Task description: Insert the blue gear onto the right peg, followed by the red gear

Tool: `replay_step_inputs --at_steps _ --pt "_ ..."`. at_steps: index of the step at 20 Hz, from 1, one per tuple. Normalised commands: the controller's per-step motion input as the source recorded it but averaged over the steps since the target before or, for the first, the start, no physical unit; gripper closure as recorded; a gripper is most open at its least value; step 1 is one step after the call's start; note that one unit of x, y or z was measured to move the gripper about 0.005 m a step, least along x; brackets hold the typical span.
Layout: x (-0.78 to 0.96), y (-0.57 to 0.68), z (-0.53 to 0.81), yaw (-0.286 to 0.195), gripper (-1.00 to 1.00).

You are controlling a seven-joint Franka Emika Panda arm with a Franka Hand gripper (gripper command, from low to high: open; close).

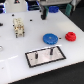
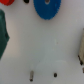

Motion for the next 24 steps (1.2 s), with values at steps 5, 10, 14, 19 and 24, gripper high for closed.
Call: replay_step_inputs --at_steps 5,10,14,19,24 --pt "-0.12 0.07 -0.54 0.000 -1.00" --pt "-0.24 0.02 -0.47 0.000 -1.00" --pt "-0.22 0.01 -0.48 0.000 -1.00" --pt "-0.19 -0.02 -0.48 0.000 -1.00" --pt "-0.25 -0.10 -0.40 0.000 -1.00"
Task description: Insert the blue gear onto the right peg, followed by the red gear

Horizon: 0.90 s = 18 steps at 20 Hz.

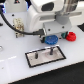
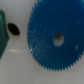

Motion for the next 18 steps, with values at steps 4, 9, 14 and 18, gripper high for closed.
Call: replay_step_inputs --at_steps 4,9,14,18 --pt "-0.26 -0.08 -0.18 0.000 -1.00" --pt "-0.04 0.00 0.00 0.000 1.00" --pt "-0.15 -0.02 -0.03 0.000 1.00" --pt "-0.16 -0.04 -0.03 0.000 1.00"
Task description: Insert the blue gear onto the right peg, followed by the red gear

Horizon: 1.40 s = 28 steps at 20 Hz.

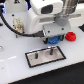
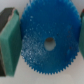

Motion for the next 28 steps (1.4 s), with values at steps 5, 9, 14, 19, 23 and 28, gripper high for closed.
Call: replay_step_inputs --at_steps 5,9,14,19,23,28 --pt "0.18 -0.03 0.47 0.000 1.00" --pt "0.45 -0.09 0.58 0.000 1.00" --pt "0.65 -0.20 0.49 0.000 1.00" --pt "0.69 -0.26 0.42 0.000 1.00" --pt "0.70 -0.30 0.29 0.000 1.00" --pt "0.66 -0.25 0.08 0.000 1.00"
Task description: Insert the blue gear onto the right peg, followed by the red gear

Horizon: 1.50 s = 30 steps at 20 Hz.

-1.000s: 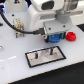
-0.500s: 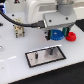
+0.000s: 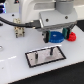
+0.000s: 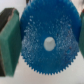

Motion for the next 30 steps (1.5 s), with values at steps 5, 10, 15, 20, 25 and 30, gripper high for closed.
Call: replay_step_inputs --at_steps 5,10,15,20,25,30 --pt "0.47 -0.10 0.00 0.000 1.00" --pt "0.11 -0.13 -0.10 0.000 1.00" --pt "0.11 -0.18 -0.13 0.000 1.00" --pt "0.20 -0.09 -0.13 0.000 1.00" --pt "0.23 -0.03 -0.22 0.000 1.00" --pt "0.09 0.02 -0.16 0.000 1.00"
